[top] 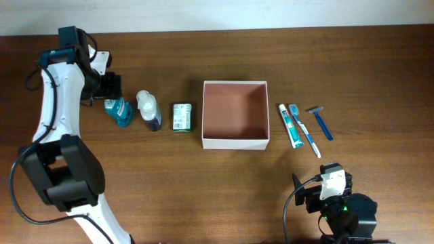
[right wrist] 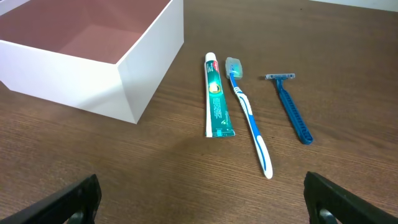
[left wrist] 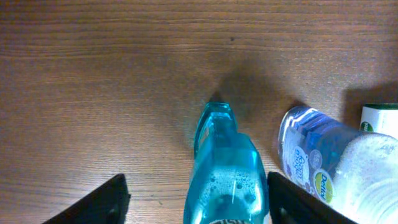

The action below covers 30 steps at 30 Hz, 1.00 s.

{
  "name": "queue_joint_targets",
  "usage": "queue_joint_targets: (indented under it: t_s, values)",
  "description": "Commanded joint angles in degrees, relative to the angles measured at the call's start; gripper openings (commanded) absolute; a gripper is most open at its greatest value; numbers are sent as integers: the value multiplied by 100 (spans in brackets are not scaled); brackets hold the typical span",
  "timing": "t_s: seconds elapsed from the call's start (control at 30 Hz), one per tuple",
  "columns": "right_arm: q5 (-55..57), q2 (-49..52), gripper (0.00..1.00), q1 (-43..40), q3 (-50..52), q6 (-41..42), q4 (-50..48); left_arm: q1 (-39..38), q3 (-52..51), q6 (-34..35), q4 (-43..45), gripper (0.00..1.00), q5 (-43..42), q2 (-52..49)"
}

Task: Pack container
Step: 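Reach the left gripper to the teal Listerine bottle and grasp it, then carry the Listerine bottle into the white box and release it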

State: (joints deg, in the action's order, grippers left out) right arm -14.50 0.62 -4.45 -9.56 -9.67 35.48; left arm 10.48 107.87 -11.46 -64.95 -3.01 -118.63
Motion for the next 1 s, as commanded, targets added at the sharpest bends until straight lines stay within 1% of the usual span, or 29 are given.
queue_joint_targets:
  t_s: [0.0, 0.03, 0.1, 0.17, 0.2, 0.23, 0.3, 0.37, 0.43, 0.6, 0.73, 0.77, 0.8, 0.87, 0.97]
  values:
    - [-31, -42, 99, 42, 26, -37, 4, 13, 39, -66, -59, 68, -20, -85]
    - [-31, -42, 99, 42, 26, -37, 4, 13, 39, -63, -101, 66, -20, -94]
    - [-31, -42, 99, 42, 26, -37, 4, 13, 39, -61, -223, 59, -20, -94]
    - [-31, -42, 99, 42, 26, -37, 4, 13, 39, -61, -332, 48, -20, -94]
    - [-31, -42, 99, 42, 26, -37, 4, 13, 46, -57, -398, 39, -20, -94]
    - [-31, -42, 99, 42, 26, -37, 4, 13, 74, -7, -470, 34, -17, -94]
    - [-31, -42, 99, 42, 26, -37, 4, 13, 186, 125, -645, 28, -17, -92]
    - [-31, -42, 99, 42, 26, -37, 4, 13, 428, 175, -909, 18, -17, -92]
    - [-31, -42, 99, 42, 26, -37, 4, 13, 769, 179, -1215, 13, -17, -92]
    - [-31, -42, 99, 42, 26, -37, 4, -4, 2312, 664, -2321, 9, -22, -87]
    - [-31, -42, 99, 42, 26, -37, 4, -138, 3718, 774, -3108, 6, -63, -83]
    - [-31, -42, 99, 42, 26, -37, 4, -256, 4260, 848, -3176, 4, -144, -35]
    - [-31, -42, 99, 42, 26, -37, 4, -343, 4470, 850, -3174, 3, -308, 48]
    - [-31, -42, 99, 42, 26, -37, 4, -584, 4813, 870, -3174, 2, -487, 212]
    - [-31, -42, 99, 42, 26, -37, 4, -1040, 5003, 1073, -3174, 1, -490, 413]
